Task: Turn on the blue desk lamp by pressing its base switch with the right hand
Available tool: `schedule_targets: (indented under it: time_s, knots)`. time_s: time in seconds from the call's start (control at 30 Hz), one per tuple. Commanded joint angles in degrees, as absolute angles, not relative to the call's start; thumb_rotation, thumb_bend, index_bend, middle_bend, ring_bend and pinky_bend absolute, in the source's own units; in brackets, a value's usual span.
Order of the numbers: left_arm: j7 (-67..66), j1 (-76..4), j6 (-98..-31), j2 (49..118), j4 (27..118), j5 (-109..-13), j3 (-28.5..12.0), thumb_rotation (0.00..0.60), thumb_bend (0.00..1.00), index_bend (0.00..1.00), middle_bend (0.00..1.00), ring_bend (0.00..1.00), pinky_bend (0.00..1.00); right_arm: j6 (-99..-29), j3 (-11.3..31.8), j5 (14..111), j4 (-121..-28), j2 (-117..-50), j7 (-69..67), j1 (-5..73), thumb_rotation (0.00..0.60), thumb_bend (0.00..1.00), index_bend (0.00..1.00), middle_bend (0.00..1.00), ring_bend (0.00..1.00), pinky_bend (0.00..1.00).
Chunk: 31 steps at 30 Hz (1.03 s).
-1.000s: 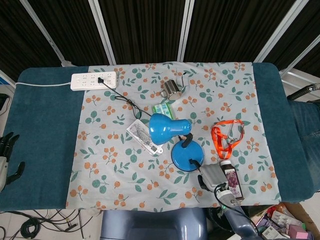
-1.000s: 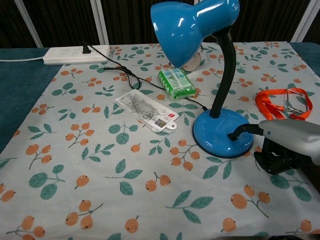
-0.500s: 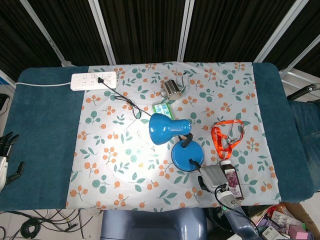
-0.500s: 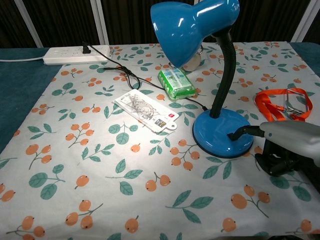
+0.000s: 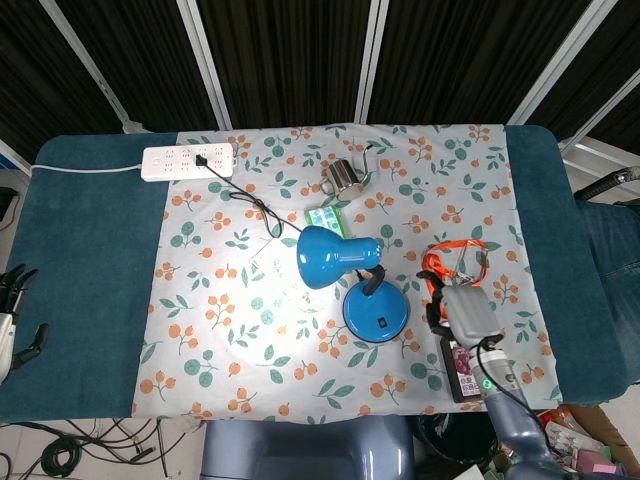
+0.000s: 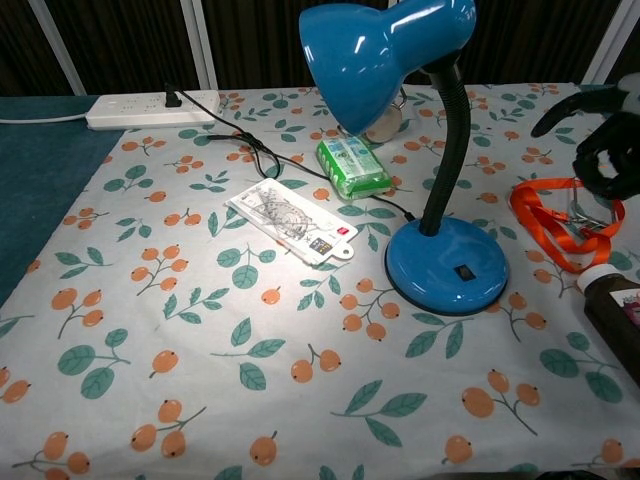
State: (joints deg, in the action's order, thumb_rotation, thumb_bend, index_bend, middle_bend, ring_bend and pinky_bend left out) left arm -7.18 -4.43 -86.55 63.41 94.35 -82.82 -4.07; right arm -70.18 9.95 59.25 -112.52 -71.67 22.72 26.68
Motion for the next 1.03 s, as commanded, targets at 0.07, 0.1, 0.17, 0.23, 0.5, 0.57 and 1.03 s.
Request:
schedule_targets:
  time_s: [0.07, 0.1, 0.17, 0.23, 0.5, 0.57, 1.03]
  knots:
    - [-7.4, -4.4, -86.6, 63.5, 94.4, -82.9, -4.0, 0.600, 0.39, 0.09, 0.05, 0.07, 0.00, -69.6, 11.4, 59.4, -117.0, -60.4, 19.1, 24.2, 0.600, 0.37, 0.12, 0.26, 0.38, 0.24]
    - [-7.5, -4.4, -86.7, 63.5, 94.4, -82.9, -4.1, 0.600, 0.39, 0.09, 0.05, 0.07, 0.00, -69.4, 11.2, 60.1, -117.4, -58.4, 17.8, 23.5, 0.600, 0.36, 0.12, 0.23, 0.35, 0.22]
    - [-7.6, -4.4, -86.7, 63.5, 94.4, -82.9, -4.1, 0.600, 0.39, 0.09, 0.05, 0.07, 0.00, -69.5, 10.5, 61.8, -117.8, -55.8, 15.6, 22.0, 0.600, 0.32, 0.11, 0.18, 0.31, 0.19]
    - [-7.6, -4.4, -86.7, 63.5, 94.4, -82.9, -4.1, 0.600, 0.39, 0.09, 0.05, 0.07, 0.00, -70.4, 9.2, 64.6, -117.4, -53.9, 14.0, 20.3, 0.600, 0.29, 0.09, 0.15, 0.28, 0.18]
    - [-8.2, -4.4, -87.0, 63.7, 94.3, -83.4, -3.9, 0.600, 0.39, 0.09, 0.05, 0.07, 0.00, -79.0, 1.7, 80.9, -109.7, -54.4, 8.4, 11.8, 0.600, 0.24, 0.07, 0.10, 0.21, 0.16]
    - [-8.3, -4.4, -87.0, 63.7, 94.3, -83.4, -3.9, 0.600, 0.39, 0.09, 0.05, 0.07, 0.00, -80.5, -0.1, 83.2, -106.6, -55.8, 9.2, 10.2, 0.600, 0.24, 0.07, 0.09, 0.20, 0.16]
    - [-8.1, -4.4, -87.2, 63.6, 94.0, -83.8, -3.9, 0.600, 0.39, 0.09, 0.05, 0.07, 0.00, -88.9, -0.8, 87.7, -95.1, -66.1, 9.0, 5.1, 0.600, 0.24, 0.06, 0.09, 0.20, 0.16]
